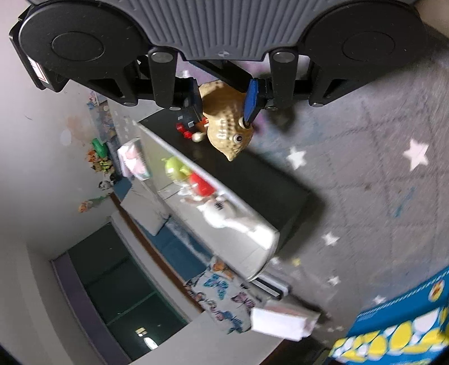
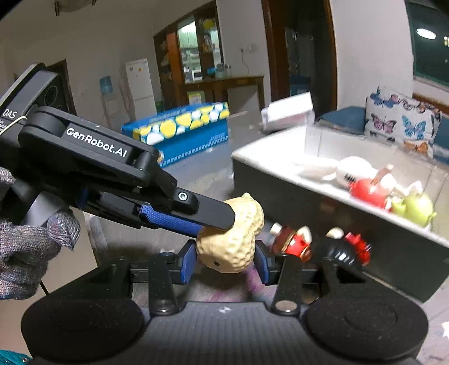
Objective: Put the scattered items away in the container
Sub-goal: 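Carry the peanut toy with the left gripper into the box and release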
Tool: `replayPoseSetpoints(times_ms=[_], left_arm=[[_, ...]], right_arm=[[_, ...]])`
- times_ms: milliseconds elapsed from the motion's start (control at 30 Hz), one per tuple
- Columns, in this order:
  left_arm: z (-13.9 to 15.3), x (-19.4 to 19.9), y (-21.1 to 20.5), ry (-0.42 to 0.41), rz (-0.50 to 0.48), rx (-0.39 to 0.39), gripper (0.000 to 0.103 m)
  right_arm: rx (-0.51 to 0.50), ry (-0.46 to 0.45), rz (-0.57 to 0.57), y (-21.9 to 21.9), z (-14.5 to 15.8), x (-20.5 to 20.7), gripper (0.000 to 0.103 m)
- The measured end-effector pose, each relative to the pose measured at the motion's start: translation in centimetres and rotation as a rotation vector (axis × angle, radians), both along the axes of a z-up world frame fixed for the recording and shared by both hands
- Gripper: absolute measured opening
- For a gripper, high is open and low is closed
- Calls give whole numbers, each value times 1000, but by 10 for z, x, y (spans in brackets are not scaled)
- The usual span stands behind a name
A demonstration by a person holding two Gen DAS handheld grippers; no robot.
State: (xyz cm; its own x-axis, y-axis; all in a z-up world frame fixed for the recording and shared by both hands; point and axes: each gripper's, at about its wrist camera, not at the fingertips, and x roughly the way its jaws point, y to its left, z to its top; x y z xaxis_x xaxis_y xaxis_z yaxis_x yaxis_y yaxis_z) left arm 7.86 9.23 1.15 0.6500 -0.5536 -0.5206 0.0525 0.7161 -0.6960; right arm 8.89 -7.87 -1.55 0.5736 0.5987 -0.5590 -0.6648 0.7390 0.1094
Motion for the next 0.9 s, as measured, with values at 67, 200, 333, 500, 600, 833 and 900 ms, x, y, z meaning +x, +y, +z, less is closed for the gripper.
replayPoseSetpoints(times_ms=[67,200,333,500,600,833,900], left_arm=[[10,5,-6,-30,-16,5,34],[27,25,-22,-75,-55,17,35],[35,51,-43,-107,-105,30,34],[33,91,-70,-102,-162,26,34],[29,111,-82,-90,-181,20,33],[11,143,-102,-40,-196,8,33],[5,149,-104,-24,-196,12,33]], right_arm=[[9,-28,-17,-6,9,1,44],[22,-76,-62,-19,24,10,44],[15,-98,-114,-36,36,27,44],[-24,-97,-170,-56,41,52,44],[-49,-84,-190,-63,40,70,44],[-134,-36,-209,-76,29,107,44],[-157,-14,-205,-76,25,118,44]])
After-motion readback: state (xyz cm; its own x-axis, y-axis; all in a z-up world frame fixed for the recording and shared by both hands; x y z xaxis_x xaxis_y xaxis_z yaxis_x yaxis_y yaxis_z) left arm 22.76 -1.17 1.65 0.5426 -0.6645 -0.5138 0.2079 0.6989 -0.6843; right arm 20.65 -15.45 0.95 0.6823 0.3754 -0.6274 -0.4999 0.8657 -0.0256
